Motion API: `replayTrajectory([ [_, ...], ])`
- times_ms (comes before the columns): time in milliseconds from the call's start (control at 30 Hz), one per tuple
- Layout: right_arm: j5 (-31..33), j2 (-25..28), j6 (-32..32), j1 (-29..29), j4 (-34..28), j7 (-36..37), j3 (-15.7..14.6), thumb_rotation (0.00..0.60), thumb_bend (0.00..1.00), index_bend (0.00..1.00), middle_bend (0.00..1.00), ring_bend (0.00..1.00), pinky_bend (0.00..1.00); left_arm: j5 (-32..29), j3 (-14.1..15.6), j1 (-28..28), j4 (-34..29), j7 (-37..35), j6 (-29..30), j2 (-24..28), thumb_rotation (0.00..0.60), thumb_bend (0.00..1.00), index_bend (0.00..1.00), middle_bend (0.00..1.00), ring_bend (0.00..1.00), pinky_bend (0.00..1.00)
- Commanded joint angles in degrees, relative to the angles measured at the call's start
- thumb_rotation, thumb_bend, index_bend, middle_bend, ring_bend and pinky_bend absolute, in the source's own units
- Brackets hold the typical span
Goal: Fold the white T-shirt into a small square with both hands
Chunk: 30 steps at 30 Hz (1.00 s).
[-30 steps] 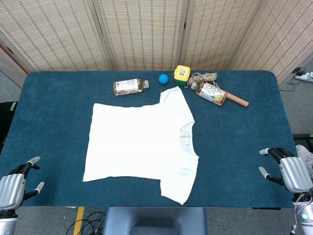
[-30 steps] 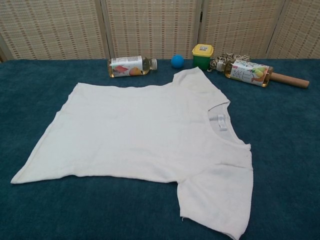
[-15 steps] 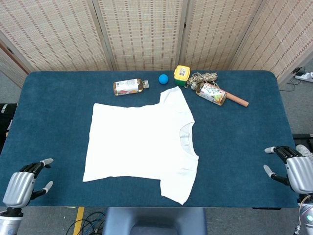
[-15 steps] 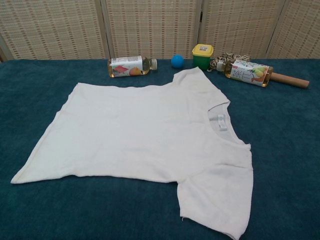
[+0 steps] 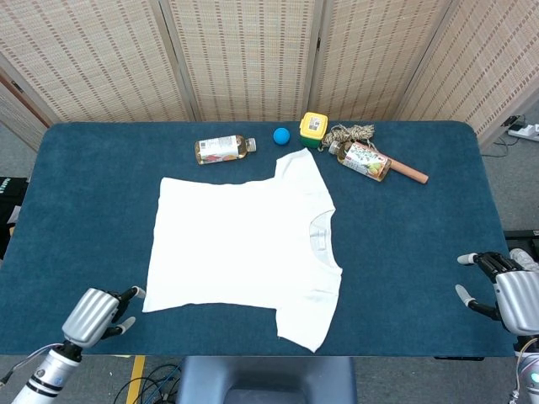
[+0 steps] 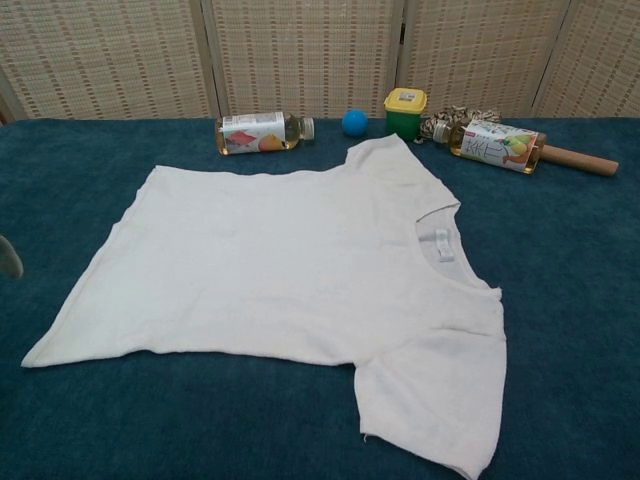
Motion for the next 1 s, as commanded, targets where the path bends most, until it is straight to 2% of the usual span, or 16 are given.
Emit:
replayTrajectory([
  [33, 0.06, -0.02, -0.16, 0.02, 0.0, -0.05, -0.03, 0.6, 0.27, 0.35, 0.42, 0.36, 0.42, -0.35, 0.27, -1.49, 1.67, 1.29, -2.15, -2.26, 0.6, 0.26, 0.41, 0.89, 0.83, 0.99],
  [400, 0.34, 0.2, -0.54, 0.06, -0.12, -0.18, 0.03, 0.6, 0.27, 0.35, 0.42, 0.36, 0.42, -6.17, -0.44, -3.56, 6.37, 5.16, -8.19, -7.96, 0.6, 0.26, 0.42, 0.91, 0.85, 0.99],
  [1000, 0.58, 0.12, -1.17, 0.14, -0.35, -0.49, -0.02, 0.6, 0.27, 0.35, 0.42, 0.36, 0.42, -10.92, -0.43, -4.2, 11.03, 5.58, -9.72, -11.03, 0.6, 0.26, 0.46, 0.92, 0.86, 0.99],
])
